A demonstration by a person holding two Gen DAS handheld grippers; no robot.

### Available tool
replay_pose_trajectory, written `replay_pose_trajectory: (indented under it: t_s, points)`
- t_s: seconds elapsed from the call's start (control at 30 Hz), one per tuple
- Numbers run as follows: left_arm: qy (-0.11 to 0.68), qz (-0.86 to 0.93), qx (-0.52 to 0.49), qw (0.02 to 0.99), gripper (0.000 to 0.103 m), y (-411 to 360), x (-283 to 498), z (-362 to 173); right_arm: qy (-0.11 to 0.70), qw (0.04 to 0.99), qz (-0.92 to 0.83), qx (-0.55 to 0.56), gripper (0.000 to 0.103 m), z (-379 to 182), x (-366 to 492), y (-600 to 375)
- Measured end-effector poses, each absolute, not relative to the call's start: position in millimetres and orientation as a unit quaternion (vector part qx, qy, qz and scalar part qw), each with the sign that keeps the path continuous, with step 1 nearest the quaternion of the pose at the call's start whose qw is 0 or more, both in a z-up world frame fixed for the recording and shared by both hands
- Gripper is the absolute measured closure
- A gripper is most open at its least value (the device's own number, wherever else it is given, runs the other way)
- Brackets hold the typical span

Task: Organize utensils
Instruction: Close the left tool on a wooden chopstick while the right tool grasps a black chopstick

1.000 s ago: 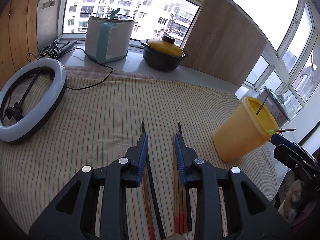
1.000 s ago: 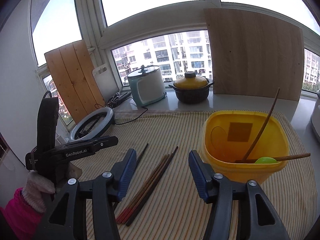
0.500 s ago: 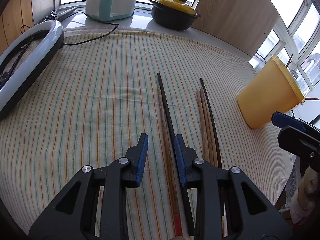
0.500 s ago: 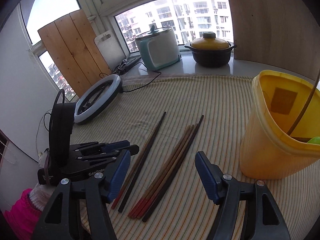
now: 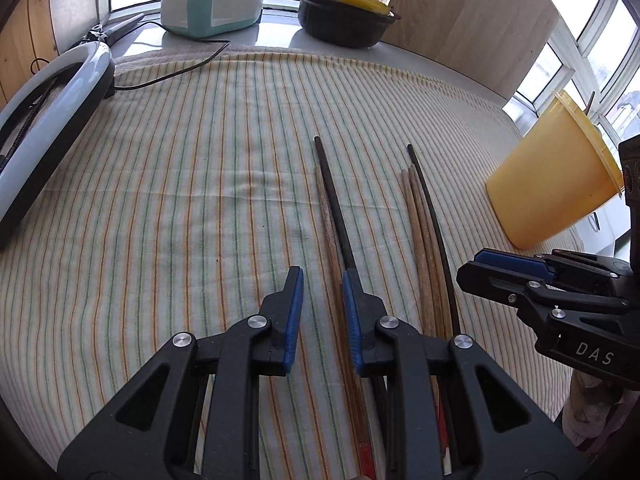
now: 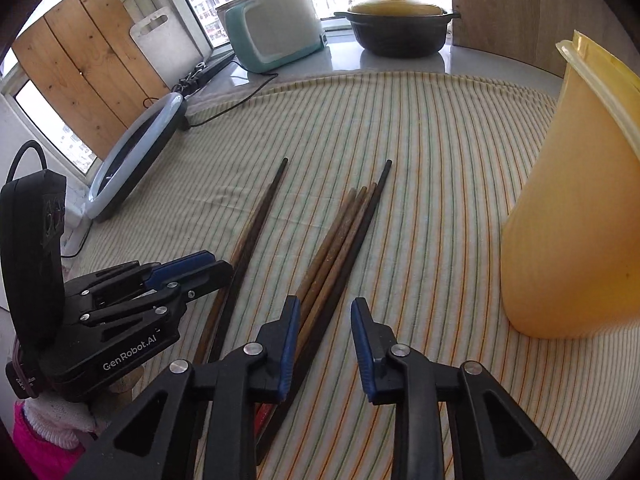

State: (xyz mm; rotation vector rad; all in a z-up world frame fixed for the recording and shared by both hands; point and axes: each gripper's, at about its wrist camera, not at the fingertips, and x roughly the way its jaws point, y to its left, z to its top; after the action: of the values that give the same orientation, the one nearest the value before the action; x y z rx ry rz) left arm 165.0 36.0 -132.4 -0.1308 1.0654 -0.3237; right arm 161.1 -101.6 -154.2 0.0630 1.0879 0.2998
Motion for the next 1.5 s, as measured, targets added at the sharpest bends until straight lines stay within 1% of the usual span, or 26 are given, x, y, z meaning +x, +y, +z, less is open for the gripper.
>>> replay_pose_trajectory:
  t_s: [0.1, 0.17, 0.33, 0.83, 0.9, 0.97, 1.07, 1.13, 1.2, 1.5]
  points:
    - [0.505, -0.151, -0.047, 0.849, 0.084, 32.8, 165.0, -132.0, 0.518, 0.845, 0.130, 0.031, 0.083, -158.0, 165.2, -102.0]
    - [0.502, -0.151, -0.035, 0.851, 0.086, 29.4, 164.9, -131.7, 0.521, 0.844, 0.122, 0.035, 0.086, -160.8, 167.9, -103.6]
    - [0.502, -0.146, -0.027, 0.852, 0.092, 25.3, 167.1, -132.2, 0.526, 0.843, 0.103, 0.036, 0.091, -166.1, 173.5, -105.1]
    - [0.500, -0.133, -0.021, 0.855, 0.093, 37.4, 169.8, -131.3, 0.531, 0.843, 0.088, 0.019, 0.095, -170.0, 188.5, -100.2]
    - [0.500, -0.132, -0.019, 0.856, 0.093, 37.5, 169.3, -131.2, 0.532, 0.842, 0.089, 0.015, 0.098, -170.4, 188.3, -101.0]
    - [0.499, -0.133, -0.018, 0.856, 0.093, 37.4, 168.8, -131.4, 0.535, 0.840, 0.089, 0.014, 0.102, -170.6, 188.5, -104.1]
    - [0.499, -0.134, -0.021, 0.856, 0.093, 37.0, 168.2, -131.9, 0.541, 0.835, 0.092, 0.033, 0.102, -170.8, 189.3, -109.6]
    - [0.499, -0.135, -0.022, 0.855, 0.093, 37.0, 167.1, -132.3, 0.540, 0.832, 0.107, 0.072, 0.099, -170.0, 189.7, -115.2]
    - [0.501, -0.138, -0.024, 0.854, 0.093, 37.9, 167.8, -133.0, 0.545, 0.825, 0.117, 0.095, 0.099, -171.3, 190.3, -116.4]
    - [0.505, -0.137, -0.031, 0.852, 0.094, 42.2, 169.5, -135.9, 0.543, 0.824, 0.121, 0.107, 0.098, -169.7, 191.4, -111.4]
